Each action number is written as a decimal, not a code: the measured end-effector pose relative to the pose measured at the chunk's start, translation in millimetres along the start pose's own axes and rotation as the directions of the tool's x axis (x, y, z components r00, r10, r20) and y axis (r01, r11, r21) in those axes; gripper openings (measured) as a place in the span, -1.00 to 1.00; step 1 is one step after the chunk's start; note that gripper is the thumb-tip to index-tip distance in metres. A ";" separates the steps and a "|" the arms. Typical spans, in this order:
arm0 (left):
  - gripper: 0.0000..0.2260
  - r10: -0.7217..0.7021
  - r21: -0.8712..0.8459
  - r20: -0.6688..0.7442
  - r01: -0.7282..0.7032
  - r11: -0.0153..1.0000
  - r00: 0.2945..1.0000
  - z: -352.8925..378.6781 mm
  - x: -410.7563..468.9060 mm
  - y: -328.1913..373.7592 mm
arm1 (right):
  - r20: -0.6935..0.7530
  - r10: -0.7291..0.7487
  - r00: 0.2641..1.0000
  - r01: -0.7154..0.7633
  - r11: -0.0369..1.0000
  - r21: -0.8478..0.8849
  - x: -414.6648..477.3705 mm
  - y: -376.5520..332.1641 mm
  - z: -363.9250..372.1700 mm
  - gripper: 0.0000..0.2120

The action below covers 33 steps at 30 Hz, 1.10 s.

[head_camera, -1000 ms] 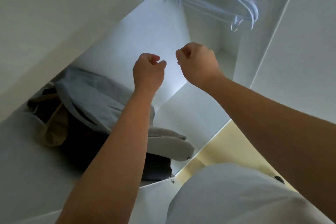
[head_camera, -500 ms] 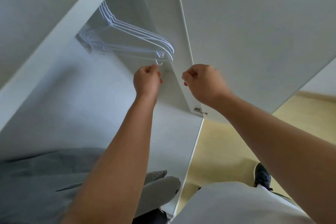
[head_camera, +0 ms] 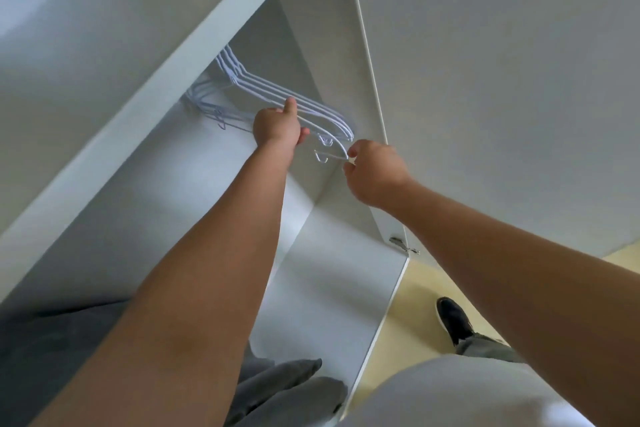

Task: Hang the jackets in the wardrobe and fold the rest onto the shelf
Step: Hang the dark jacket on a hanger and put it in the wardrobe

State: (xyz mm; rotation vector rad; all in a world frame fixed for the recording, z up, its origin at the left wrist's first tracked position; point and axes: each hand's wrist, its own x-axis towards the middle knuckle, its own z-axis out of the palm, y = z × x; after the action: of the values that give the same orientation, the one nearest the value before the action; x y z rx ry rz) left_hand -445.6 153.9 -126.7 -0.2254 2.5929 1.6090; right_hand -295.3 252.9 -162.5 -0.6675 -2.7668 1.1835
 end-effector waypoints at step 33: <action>-0.83 -0.029 -0.318 -0.044 0.014 0.948 0.999 -18.3 11.4 28.6 | 0.270 -0.340 0.901 0.359 0.933 -0.020 96.0 -8.0 7.7 -0.86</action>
State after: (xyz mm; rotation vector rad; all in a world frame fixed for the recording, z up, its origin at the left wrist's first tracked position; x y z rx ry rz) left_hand -461.5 149.1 -95.0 -0.3146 2.3388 2.0317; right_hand -386.8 282.3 -173.3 -0.0005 -2.9763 1.1722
